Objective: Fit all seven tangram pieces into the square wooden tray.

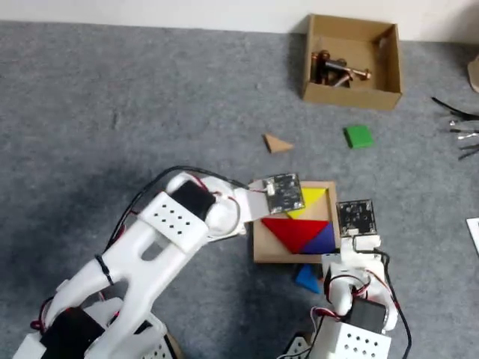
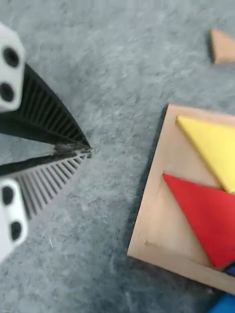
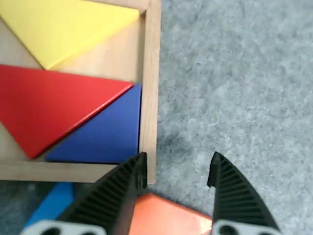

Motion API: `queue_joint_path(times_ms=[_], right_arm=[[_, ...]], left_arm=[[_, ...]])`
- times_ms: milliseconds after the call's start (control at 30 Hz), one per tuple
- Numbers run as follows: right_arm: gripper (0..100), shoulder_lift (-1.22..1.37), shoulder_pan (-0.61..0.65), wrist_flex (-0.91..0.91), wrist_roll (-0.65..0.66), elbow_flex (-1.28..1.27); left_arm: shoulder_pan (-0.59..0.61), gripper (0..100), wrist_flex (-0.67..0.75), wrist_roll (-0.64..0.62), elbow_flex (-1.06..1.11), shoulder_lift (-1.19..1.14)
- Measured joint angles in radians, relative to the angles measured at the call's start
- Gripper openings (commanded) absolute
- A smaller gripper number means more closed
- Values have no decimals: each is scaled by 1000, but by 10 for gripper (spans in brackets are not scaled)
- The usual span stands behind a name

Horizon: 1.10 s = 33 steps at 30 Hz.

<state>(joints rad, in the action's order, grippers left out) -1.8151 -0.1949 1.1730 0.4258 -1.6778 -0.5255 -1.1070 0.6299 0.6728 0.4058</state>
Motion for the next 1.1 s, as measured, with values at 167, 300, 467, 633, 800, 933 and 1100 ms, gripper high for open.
queue_joint_path(times_ms=[167,300,467,633,800,933,1100], right_arm=[[198,0,0,0,0,0],[198,0,0,0,0,0],[198,0,0,0,0,0],[198,0,0,0,0,0],[198,0,0,0,0,0],[198,0,0,0,0,0],[198,0,0,-2,0,0]], left_arm=[[55,5,87,-127,64,0],[153,5,112,-245,92,8],[229,5,114,-292,92,34],[238,5,110,-311,109,210],[253,5,77,-339,199,436],[305,5,77,-339,322,597],[353,5,77,-339,470,756]])
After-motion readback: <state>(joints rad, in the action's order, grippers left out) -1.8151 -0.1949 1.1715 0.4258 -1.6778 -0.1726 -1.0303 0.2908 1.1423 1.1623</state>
